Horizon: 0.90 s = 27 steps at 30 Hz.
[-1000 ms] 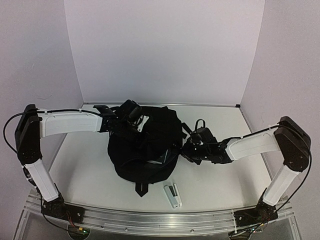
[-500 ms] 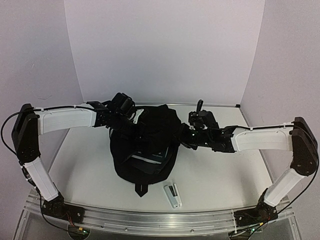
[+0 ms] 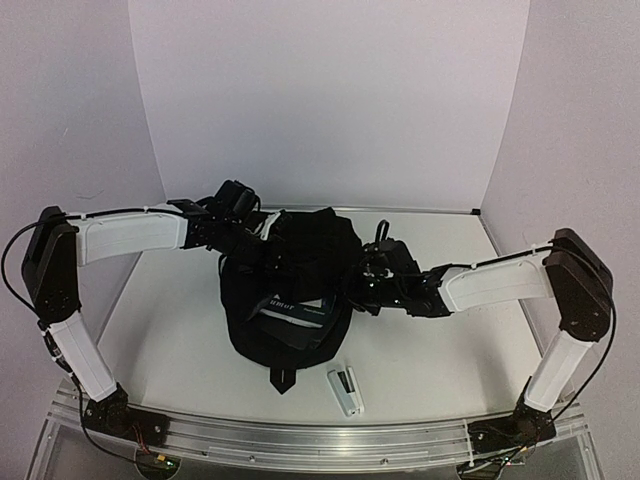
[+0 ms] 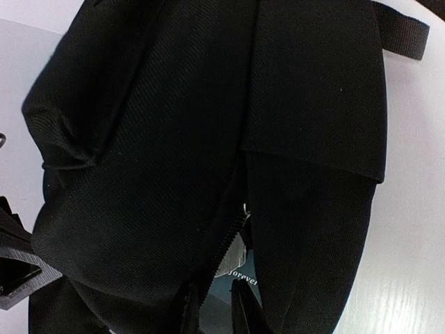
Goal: Pack the student bag
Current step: Zip the student bag at the center of the board.
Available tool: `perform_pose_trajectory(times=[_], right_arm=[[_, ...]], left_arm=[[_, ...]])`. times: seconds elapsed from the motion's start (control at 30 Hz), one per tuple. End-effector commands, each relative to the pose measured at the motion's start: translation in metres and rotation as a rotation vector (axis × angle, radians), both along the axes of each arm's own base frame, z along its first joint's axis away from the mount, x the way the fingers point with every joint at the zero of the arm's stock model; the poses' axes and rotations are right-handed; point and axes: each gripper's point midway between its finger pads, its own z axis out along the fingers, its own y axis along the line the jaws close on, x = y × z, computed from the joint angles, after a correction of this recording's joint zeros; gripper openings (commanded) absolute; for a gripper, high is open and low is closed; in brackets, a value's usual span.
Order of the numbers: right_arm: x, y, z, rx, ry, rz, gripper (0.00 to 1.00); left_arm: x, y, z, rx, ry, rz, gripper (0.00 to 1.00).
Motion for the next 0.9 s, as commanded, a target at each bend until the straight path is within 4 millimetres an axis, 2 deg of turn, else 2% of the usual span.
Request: perform_pose_trajectory(times=[0.0, 0.1, 0.17, 0.4, 0.57, 0.73, 0.87], right_arm=[[-0.004, 0.013, -0.016, 0.002, 0.018, 0.006, 0.16], [-0.008, 0.022, -0.020, -0.001, 0.020, 0.005, 0.14], [-0.011, 0.020, -0.024, -0.003, 0.032, -0.023, 0.14], [-0.007, -0.016, -0.041, -0.052, 0.032, -0.194, 0.21], [0.016, -0.020, -0.029, -0.039, -0.004, -0.245, 0.27], [0.038, -0.015, -0.011, -0.025, -0.051, -0.244, 0.28], [0.048, -0.011, -0.002, -0.025, -0.079, -0.238, 0.28]], left_arm=[[0.010, -0.006, 0.046, -0.149, -0.048, -0.003, 0.00], [0.012, -0.006, 0.050, -0.169, -0.029, 0.002, 0.00], [0.015, -0.005, 0.051, -0.179, -0.018, 0.016, 0.00], [0.017, -0.005, 0.059, -0.222, 0.005, 0.017, 0.00], [0.011, -0.008, 0.064, -0.248, 0.025, -0.019, 0.00], [0.007, -0.012, 0.060, -0.260, 0.055, -0.045, 0.00], [0.008, -0.014, 0.060, -0.268, 0.062, -0.053, 0.00]])
